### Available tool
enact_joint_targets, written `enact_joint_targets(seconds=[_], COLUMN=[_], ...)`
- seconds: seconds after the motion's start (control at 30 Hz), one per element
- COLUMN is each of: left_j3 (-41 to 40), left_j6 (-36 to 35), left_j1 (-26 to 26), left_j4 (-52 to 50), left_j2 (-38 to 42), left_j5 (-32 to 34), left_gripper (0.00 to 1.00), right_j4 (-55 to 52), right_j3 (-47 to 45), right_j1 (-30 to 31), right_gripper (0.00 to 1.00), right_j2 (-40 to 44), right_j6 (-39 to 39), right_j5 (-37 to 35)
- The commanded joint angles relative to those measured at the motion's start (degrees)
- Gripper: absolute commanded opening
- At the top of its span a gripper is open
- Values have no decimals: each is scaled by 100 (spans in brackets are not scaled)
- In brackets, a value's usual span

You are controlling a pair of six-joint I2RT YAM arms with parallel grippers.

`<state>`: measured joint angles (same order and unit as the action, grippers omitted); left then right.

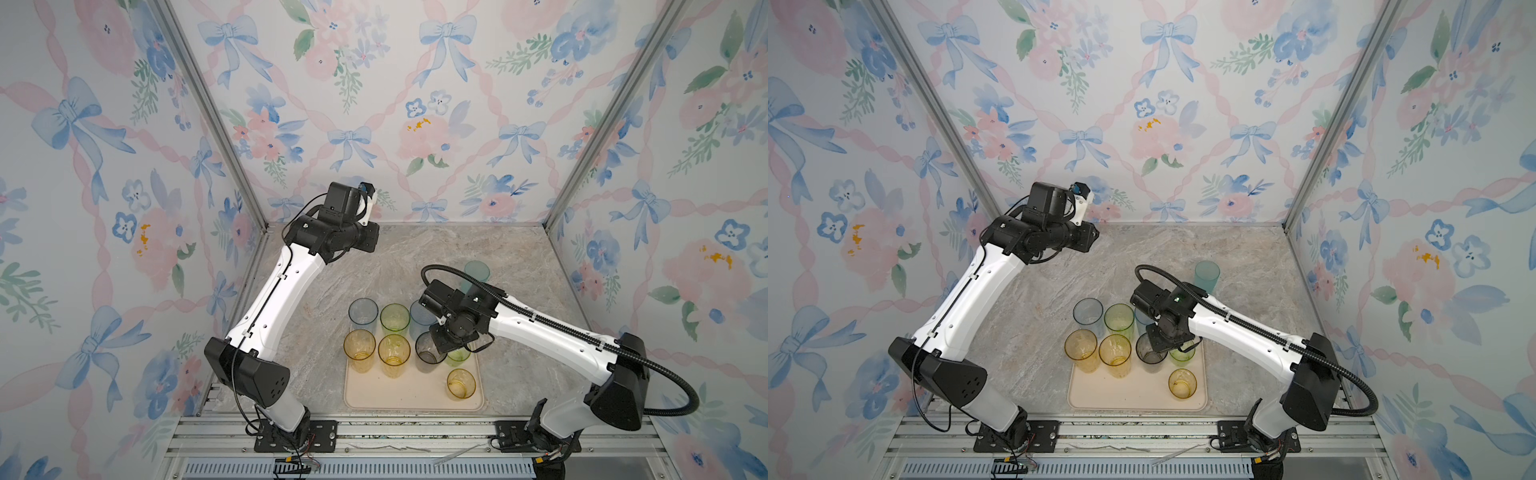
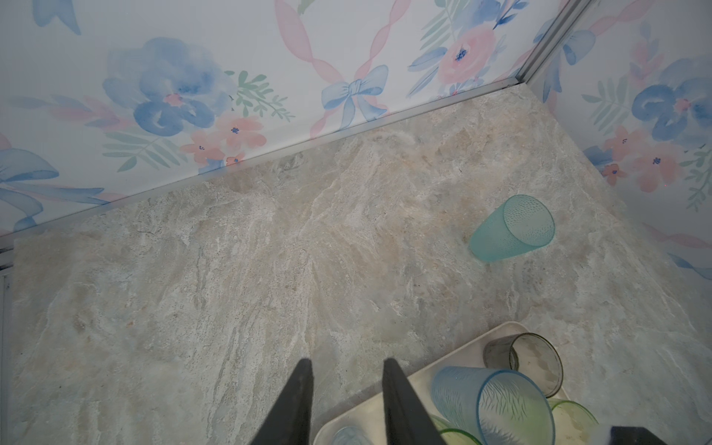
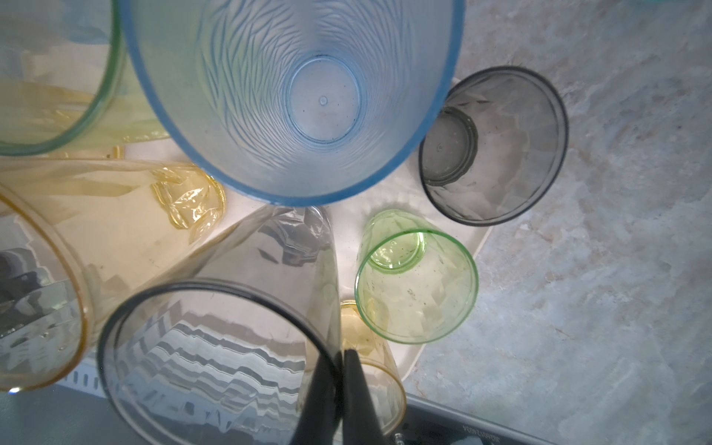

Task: Place the glasses into the tray
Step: Move the glass to the tray.

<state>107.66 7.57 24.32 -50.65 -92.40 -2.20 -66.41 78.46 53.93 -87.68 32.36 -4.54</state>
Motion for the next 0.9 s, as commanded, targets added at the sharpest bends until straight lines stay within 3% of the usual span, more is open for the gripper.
enact_joint_targets(seconds=[0.0,0.5,0.8,0.87], left_j3=[-104,-105,-105,-105], left_j6=[-63,-63,-107,-116], left_j1=[-48,-49,-45,-46], left_j4=[47,47,47,45], left_j2=[163,152,189,183], left_j5=[-49,-51,-37,-38], left_gripper=[33,34,34,34], right_j4=[-47,-38,-47,-47], right_j3=[-40,-116,-114,-109], right_j1=[-32,10,12,19], right_gripper=[0,1,6,12], right_j2=[73,23,31,40], right_j6=[-45,-10,19,20], right_j5=[111,23,23,14])
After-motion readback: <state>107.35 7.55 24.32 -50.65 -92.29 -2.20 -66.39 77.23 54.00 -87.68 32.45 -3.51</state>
